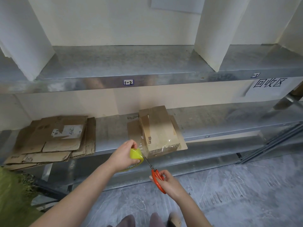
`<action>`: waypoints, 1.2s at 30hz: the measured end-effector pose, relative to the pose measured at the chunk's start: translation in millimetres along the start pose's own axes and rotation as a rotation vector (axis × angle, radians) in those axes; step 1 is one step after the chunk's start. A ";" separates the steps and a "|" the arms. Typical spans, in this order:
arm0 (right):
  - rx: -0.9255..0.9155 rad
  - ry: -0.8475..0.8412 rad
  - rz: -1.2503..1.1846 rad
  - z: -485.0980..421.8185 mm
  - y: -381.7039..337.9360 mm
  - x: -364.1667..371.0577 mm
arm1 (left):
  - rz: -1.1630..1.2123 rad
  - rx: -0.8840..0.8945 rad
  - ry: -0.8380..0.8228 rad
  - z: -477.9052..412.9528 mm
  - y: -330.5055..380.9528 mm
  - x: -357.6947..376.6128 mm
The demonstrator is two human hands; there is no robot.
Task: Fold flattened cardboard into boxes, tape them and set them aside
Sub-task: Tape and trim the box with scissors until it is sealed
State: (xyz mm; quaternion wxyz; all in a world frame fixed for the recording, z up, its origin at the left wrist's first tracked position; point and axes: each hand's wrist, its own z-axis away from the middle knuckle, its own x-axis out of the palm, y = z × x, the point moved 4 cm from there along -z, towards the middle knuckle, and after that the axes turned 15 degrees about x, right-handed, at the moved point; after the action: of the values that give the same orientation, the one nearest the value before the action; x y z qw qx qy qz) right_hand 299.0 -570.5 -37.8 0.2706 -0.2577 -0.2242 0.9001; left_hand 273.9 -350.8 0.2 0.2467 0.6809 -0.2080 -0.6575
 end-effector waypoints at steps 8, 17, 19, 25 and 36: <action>-0.234 0.614 0.455 3.9 28.9 -45.4 | 0.009 -0.014 -0.015 -1.5 -7.2 1.7; -0.149 0.854 0.266 -34.1 51.9 -174.4 | 0.017 -0.089 0.023 -8.6 -8.6 5.6; -0.152 0.855 0.245 -54.1 37.8 -196.1 | 0.013 -0.098 0.035 -8.9 -6.9 7.4; -0.190 0.787 0.322 -127.2 -24.5 -232.8 | 0.014 -0.181 0.097 -7.6 -4.2 7.7; -0.208 0.592 0.580 -204.5 -51.6 -245.1 | 0.032 -0.268 0.195 -12.7 3.6 11.6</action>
State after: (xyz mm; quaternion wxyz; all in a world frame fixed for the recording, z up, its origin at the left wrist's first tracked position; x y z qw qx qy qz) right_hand 614.5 -625.3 -82.6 0.0316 -0.5833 -0.1446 0.7986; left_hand 287.3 -359.9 -6.6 0.3646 0.6989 -0.1043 -0.6064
